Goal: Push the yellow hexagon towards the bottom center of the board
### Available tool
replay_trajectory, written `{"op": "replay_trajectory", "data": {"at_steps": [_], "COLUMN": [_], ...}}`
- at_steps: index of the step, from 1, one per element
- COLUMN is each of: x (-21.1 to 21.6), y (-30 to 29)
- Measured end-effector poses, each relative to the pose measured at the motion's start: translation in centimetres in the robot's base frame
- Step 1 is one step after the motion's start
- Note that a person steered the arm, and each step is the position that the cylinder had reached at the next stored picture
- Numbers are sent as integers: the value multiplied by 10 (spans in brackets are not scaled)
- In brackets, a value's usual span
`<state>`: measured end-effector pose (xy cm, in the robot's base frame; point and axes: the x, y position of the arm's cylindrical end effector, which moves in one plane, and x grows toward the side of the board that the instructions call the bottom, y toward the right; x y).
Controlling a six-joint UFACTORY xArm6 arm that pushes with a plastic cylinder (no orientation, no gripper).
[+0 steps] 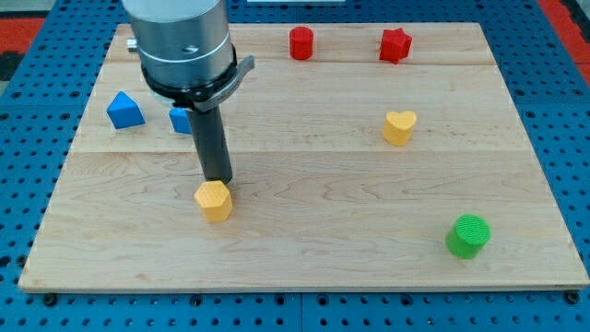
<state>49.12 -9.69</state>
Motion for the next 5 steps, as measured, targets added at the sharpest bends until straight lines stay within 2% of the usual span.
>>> {"op": "replay_trajectory", "data": {"at_steps": [4,5], "x": [20,36], "y": [-35,5]}}
